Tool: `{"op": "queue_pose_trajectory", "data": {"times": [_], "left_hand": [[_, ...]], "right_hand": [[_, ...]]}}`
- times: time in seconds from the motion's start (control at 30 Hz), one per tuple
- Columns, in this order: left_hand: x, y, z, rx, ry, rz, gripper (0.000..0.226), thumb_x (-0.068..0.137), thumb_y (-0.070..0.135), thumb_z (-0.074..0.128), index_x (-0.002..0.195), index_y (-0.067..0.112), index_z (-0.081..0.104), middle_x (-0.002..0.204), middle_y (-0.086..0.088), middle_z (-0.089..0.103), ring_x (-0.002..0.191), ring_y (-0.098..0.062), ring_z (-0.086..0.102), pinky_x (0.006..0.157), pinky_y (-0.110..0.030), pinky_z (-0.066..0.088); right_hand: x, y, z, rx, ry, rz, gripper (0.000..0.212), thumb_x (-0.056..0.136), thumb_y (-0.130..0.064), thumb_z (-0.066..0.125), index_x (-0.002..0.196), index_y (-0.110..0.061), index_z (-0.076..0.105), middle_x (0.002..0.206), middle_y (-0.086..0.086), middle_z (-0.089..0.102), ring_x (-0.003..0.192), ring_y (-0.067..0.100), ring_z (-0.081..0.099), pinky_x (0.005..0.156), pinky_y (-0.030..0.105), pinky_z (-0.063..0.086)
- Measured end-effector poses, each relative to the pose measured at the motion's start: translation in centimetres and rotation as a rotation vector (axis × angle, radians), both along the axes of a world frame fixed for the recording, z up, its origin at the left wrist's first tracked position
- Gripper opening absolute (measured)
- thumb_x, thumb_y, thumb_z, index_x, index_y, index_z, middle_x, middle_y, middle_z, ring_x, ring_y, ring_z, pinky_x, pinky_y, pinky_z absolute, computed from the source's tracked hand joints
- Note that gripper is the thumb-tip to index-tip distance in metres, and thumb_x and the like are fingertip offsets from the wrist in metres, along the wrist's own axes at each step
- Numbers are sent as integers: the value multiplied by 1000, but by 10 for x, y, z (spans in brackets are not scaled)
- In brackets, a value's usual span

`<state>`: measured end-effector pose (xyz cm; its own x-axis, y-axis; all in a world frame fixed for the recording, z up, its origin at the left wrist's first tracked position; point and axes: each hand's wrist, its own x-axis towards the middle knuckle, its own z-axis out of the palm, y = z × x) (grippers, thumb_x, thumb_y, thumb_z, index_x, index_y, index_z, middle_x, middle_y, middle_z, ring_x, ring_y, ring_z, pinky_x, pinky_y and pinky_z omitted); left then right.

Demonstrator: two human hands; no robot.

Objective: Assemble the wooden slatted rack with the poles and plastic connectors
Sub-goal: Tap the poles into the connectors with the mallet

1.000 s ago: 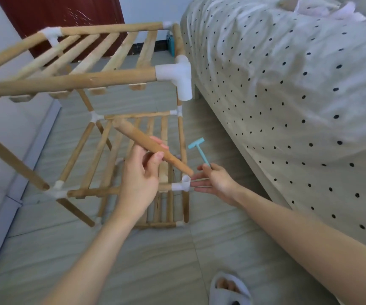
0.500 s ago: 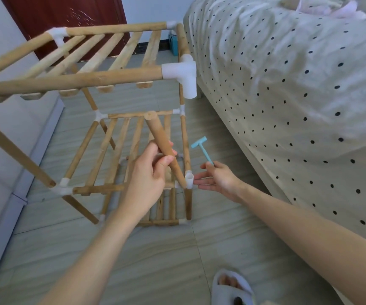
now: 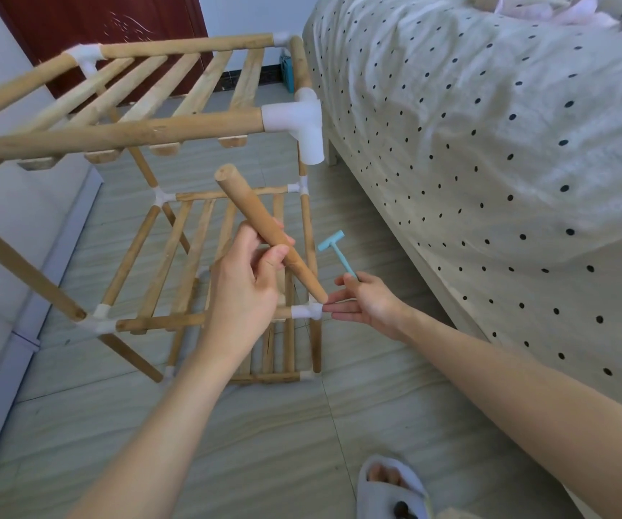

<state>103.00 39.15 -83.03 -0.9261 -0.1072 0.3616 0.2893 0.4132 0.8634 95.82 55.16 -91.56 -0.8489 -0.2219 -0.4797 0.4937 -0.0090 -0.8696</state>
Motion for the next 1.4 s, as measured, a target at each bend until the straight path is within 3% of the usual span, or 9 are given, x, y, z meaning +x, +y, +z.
{"op": "queue_pose_trajectory", "data": {"times": [0.27,0.43,0.53,0.63,0.73,0.83,1.0,1.13,1.4], "left_hand": [[-7,3,-1,-85,-7,-24,23,94,5,46,104,25,51,94,15,65,95,-2,62,89,-36,53],[-10,6,2,-133,-82,-63,18,96,11,46,101,27,51,96,15,65,95,3,61,85,-21,48],[-21,5,4,-175,-114,-68,9,96,16,47,101,21,54,95,7,66,94,-6,63,85,-36,54],[-32,13,6,-242,-150,-95,11,95,21,49,102,14,55,93,-1,68,93,-17,64,86,-47,51],[-35,25,5,-278,-136,-107,9,95,20,50,99,13,54,89,-1,67,90,-20,64,82,-45,51],[-38,26,3,-281,-119,-114,9,95,19,49,96,11,53,85,-4,66,86,-23,62,78,-45,49],[-39,28,4,-294,-142,-106,10,97,22,46,92,14,50,79,-4,63,79,-23,60,74,-46,49],[-43,29,5,-273,-170,-96,10,97,21,45,91,15,49,82,-7,64,81,-23,60,76,-46,49],[-43,16,1,-180,-204,-153,9,97,18,47,95,13,54,93,0,69,93,-16,63,85,-45,50]], "right_hand": [[3,2,3,32,-1,16,22,103,-21,33,115,-8,46,94,15,66,93,28,67,79,33,56],[-3,-3,17,40,139,-146,18,102,-17,36,103,-8,52,66,4,55,57,14,53,57,24,49],[-14,-5,42,-17,244,-312,19,98,-23,45,83,-12,50,47,-7,37,43,10,33,46,23,35],[-23,-8,76,-104,344,-420,39,95,-33,52,65,-18,33,38,-9,29,36,10,27,42,22,31],[-26,-10,106,-179,448,-432,41,96,-33,50,61,-17,34,40,-6,34,37,12,31,41,20,33],[-25,-7,126,-245,528,-305,35,97,-31,48,68,-12,52,59,-1,56,41,12,42,42,20,38],[-19,0,157,-187,638,-127,28,97,-30,49,86,-12,68,78,-5,69,37,8,24,39,20,16],[-14,3,181,-27,710,-43,39,92,-40,54,100,-5,70,93,8,73,36,6,21,38,16,17],[-6,-5,183,-21,729,13,17,89,-30,61,92,-13,60,79,1,68,36,3,24,37,15,20]]}}
